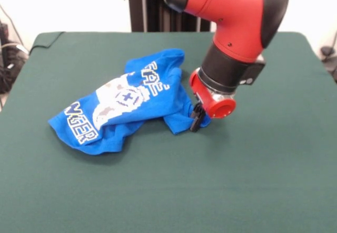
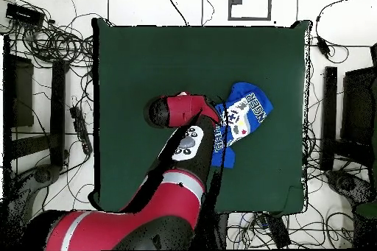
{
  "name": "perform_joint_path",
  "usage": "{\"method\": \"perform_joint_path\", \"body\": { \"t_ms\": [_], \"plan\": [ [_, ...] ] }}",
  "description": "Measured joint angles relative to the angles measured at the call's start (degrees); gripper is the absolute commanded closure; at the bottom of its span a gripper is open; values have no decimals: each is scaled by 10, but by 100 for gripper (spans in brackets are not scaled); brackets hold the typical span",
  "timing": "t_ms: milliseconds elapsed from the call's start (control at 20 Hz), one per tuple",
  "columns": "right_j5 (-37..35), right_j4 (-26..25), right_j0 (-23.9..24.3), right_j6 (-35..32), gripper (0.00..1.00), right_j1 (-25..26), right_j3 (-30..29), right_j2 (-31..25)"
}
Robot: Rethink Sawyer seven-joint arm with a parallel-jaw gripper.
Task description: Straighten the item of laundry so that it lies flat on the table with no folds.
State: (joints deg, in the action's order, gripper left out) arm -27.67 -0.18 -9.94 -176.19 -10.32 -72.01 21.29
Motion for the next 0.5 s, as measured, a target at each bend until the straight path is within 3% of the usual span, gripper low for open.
{"method": "perform_joint_path", "body": {
  "t_ms": [500],
  "plan": [
    [-2,-3,10,0,100,-5,1,-12]
  ]
}}
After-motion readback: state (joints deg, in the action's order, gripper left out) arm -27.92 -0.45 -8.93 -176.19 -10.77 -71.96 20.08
